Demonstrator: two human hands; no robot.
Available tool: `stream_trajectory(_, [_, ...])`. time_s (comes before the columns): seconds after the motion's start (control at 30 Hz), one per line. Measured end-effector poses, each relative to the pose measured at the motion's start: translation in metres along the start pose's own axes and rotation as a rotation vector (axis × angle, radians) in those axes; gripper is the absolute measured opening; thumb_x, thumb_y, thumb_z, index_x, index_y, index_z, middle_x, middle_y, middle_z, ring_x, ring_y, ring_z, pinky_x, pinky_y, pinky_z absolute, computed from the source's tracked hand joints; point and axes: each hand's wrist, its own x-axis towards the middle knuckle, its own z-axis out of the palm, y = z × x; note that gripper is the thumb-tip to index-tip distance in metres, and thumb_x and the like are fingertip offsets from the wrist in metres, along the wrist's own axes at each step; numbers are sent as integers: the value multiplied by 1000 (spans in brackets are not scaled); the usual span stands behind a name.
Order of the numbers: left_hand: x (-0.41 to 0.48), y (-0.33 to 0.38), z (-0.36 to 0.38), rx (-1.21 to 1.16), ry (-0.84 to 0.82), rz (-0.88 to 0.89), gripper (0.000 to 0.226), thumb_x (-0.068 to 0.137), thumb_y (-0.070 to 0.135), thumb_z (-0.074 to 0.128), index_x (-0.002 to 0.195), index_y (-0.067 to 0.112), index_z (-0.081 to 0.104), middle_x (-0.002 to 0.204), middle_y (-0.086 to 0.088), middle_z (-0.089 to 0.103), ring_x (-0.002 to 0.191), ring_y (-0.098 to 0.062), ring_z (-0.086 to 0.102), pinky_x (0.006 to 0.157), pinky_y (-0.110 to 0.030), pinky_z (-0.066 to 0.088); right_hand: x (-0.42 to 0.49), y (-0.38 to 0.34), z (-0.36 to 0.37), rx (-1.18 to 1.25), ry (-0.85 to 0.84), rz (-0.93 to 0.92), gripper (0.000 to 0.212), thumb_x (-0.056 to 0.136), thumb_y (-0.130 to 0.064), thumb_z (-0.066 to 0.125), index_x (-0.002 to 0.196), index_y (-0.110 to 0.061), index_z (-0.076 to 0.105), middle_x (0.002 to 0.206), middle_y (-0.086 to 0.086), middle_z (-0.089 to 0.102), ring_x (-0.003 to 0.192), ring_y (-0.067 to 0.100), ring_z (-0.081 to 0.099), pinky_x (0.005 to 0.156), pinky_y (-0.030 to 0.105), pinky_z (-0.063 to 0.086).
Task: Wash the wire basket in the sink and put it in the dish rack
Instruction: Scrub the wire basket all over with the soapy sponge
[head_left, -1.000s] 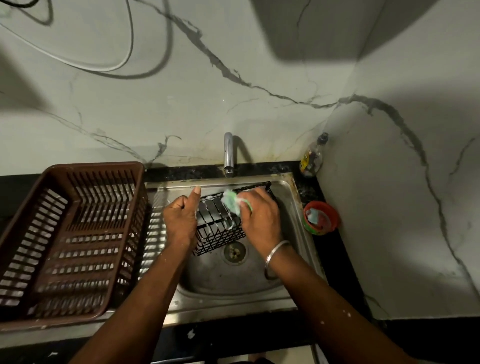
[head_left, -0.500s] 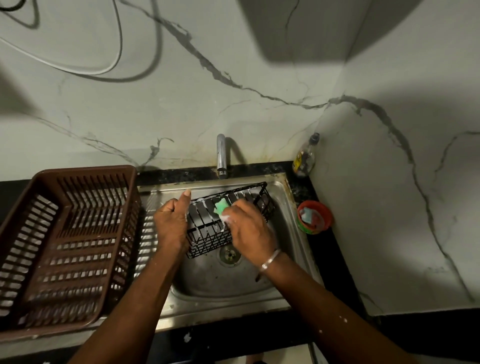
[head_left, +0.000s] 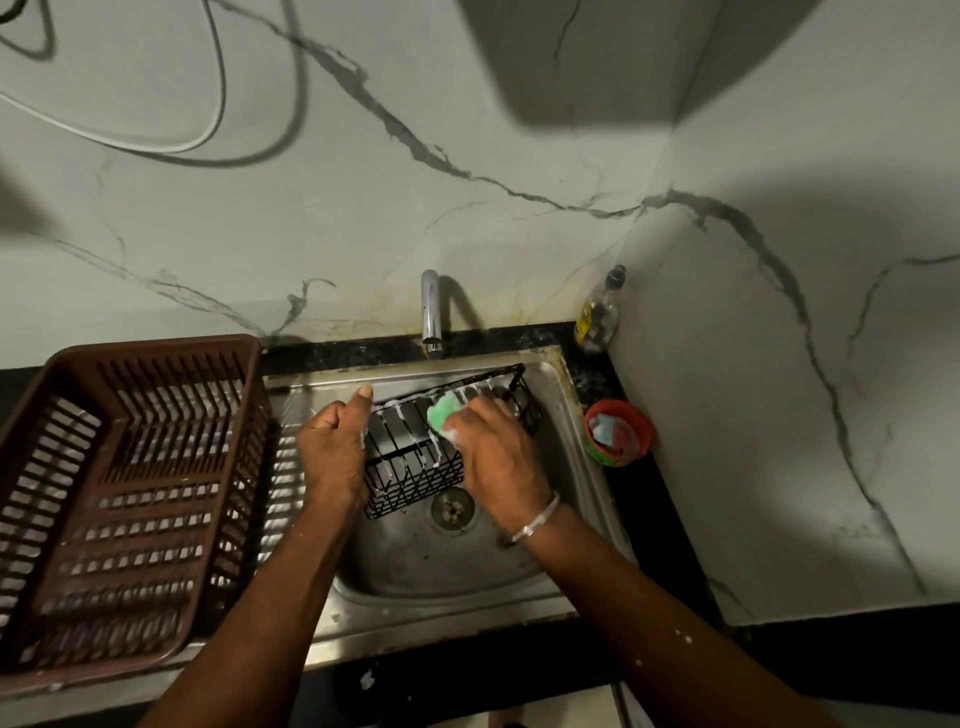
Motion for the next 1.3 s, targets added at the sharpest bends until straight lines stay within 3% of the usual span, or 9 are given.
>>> stream_trajectory(0.2, [-6, 3, 2, -32, -2, -47, 49, 95, 33, 79, 59, 25, 47, 54, 5, 40, 49, -15, 36, 54, -31, 40, 20, 3, -1, 14, 92, 83, 15, 98, -12, 58, 106, -13, 71, 105, 0, 57, 99, 14, 50, 82, 27, 51])
stream_trajectory(0.33, [-3, 6, 0, -29, -10, -35, 50, 97, 30, 77, 60, 22, 44, 53, 7, 36, 49, -12, 31, 53, -30, 36, 1, 9, -2, 30, 6, -10, 14, 95, -9, 63, 105, -14, 72, 108, 1, 57, 98, 15, 55, 82, 26, 53])
stream_trajectory(0.5, [-6, 6, 0, 5, -2, -15, 52, 97, 29, 77, 61, 20, 42, 50, 11, 34, 46, -7, 29, 46, -22, 33, 22, 19, -16, 112, 244, 265, 15, 98, -13, 60, 103, -13, 74, 106, 3, 63, 90, 9, 54, 78, 24, 49])
stream_trajectory(0.7, [-2, 10, -2, -39, -4, -42, 52, 97, 27, 78, 59, 23, 42, 52, 10, 35, 48, -9, 31, 55, -29, 36, -8, 18, -6, 56, 40, 46, 15, 100, -16, 58, 103, -14, 72, 107, 3, 59, 90, 13, 58, 75, 28, 54])
stream_trajectory(0.87, [-4, 8, 0, -49, -20, -42, 54, 97, 26, 78, 56, 25, 41, 51, 9, 34, 48, -10, 29, 52, -28, 34, 16, 21, -11, 52, 183, 164, 18, 100, -14, 55, 99, -14, 73, 103, 1, 60, 89, 9, 54, 80, 25, 49])
stream_trajectory(0.97, [-4, 6, 0, -57, -39, -70, 52, 93, 33, 81, 57, 25, 45, 56, 4, 37, 52, -16, 33, 59, -37, 40, 19, 21, -6, 13, 129, 117, 20, 101, -18, 52, 103, -14, 72, 105, 3, 59, 92, 17, 57, 81, 30, 51])
stream_trajectory(1.1, [-3, 6, -3, -42, -51, -30, 54, 95, 27, 79, 56, 25, 43, 52, 6, 36, 49, -14, 32, 58, -34, 38, -5, 31, -18, 79, 40, 79, 15, 100, -15, 57, 95, -13, 72, 97, 3, 60, 86, 17, 58, 75, 34, 52])
stream_trajectory(1.2, [-3, 4, -4, -37, -44, -63, 52, 94, 31, 80, 56, 24, 46, 56, 2, 39, 55, -19, 36, 63, -43, 42, 14, 35, -29, 79, 222, 229, 14, 97, -11, 59, 99, -11, 73, 102, 6, 63, 93, 15, 55, 82, 26, 44])
stream_trajectory(1.3, [-2, 4, -3, -56, -36, -105, 50, 94, 32, 80, 56, 24, 48, 56, 3, 44, 55, -19, 43, 62, -42, 49, 18, 33, -21, 20, 160, 164, 17, 100, -16, 56, 101, -13, 73, 107, 3, 62, 94, 6, 48, 81, 18, 39])
